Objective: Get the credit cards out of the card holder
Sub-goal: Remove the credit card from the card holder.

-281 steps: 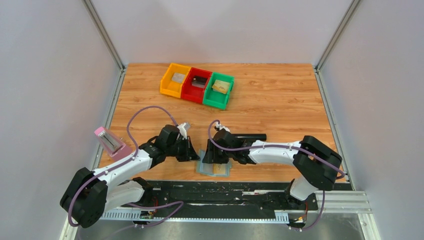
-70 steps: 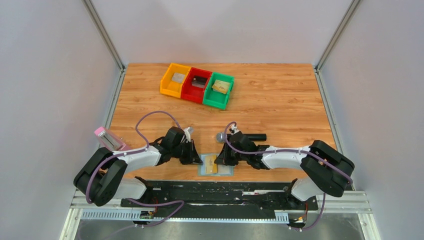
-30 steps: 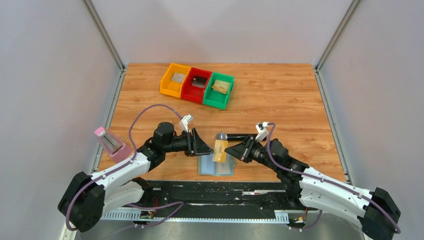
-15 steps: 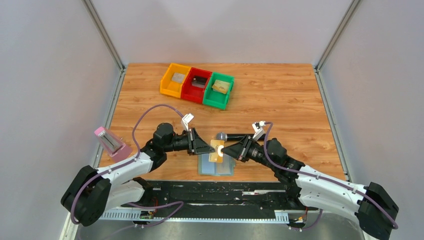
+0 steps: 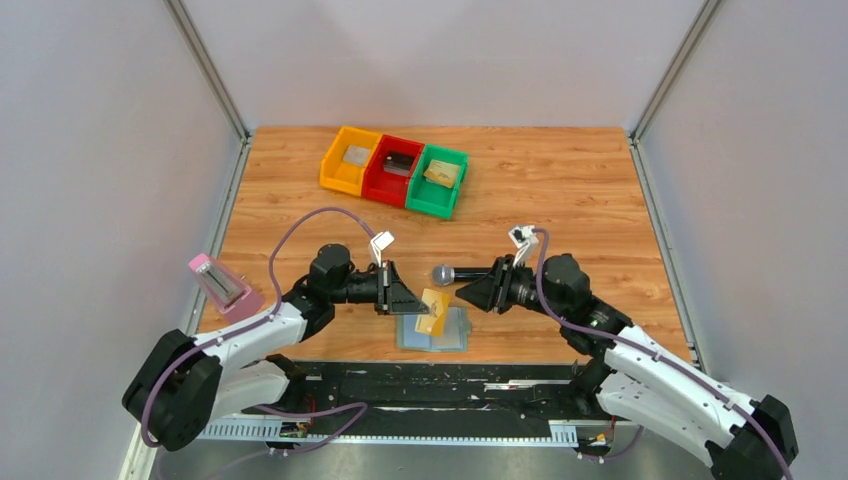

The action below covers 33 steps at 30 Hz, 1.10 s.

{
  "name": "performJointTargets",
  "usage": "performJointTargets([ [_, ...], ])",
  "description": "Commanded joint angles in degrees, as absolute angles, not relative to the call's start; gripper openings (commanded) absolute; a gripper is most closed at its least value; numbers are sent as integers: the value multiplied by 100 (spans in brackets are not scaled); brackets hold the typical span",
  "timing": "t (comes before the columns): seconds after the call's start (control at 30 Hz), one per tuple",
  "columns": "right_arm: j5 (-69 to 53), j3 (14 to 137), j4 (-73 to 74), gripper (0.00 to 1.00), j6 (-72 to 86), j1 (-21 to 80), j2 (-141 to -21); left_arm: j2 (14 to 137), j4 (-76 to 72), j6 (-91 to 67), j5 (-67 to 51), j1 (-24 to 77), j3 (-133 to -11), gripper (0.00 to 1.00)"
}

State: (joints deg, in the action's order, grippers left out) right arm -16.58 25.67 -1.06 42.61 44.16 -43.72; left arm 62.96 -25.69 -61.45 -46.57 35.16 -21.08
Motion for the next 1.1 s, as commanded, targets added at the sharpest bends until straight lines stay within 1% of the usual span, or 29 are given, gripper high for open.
performJointTargets([
  [0.0,-2895,3284,763,30,3031,3852,-4515,6299,-1896,-5424,-5241,3540,-2564,0],
  [0.2,-4215,4143,1100,35,2226,3577,-5614,6267,-773,-4673,-5552,3551,-3078,0],
  [0.37,-5064,4695,1200,35,2022,3572,-6422,6220,-592,-4562,-5612,3558,-3173,0],
  [0.63,-5523,4880,1195,34,1904,3594,-7039,6277,-622,-4547,-5656,3552,-3173,0],
  [0.73,-5670,4873,1187,36,1862,3648,-7182,6292,-624,-4542,-5659,3557,-3185,0],
  [0.87,-5715,4875,1187,37,1799,3728,-7360,6337,-647,-4540,-5668,3554,-3204,0],
  [0.97,-5660,4869,1187,34,1780,3785,-7383,6327,-645,-4538,-5676,3555,-3231,0],
  [1.03,-5637,4857,1182,28,1767,3788,-7371,6305,-615,-4527,-5676,3552,-3244,0],
  [1.07,-5610,4852,1178,22,1771,3788,-7355,6308,-576,-4509,-5677,3556,-3248,0],
])
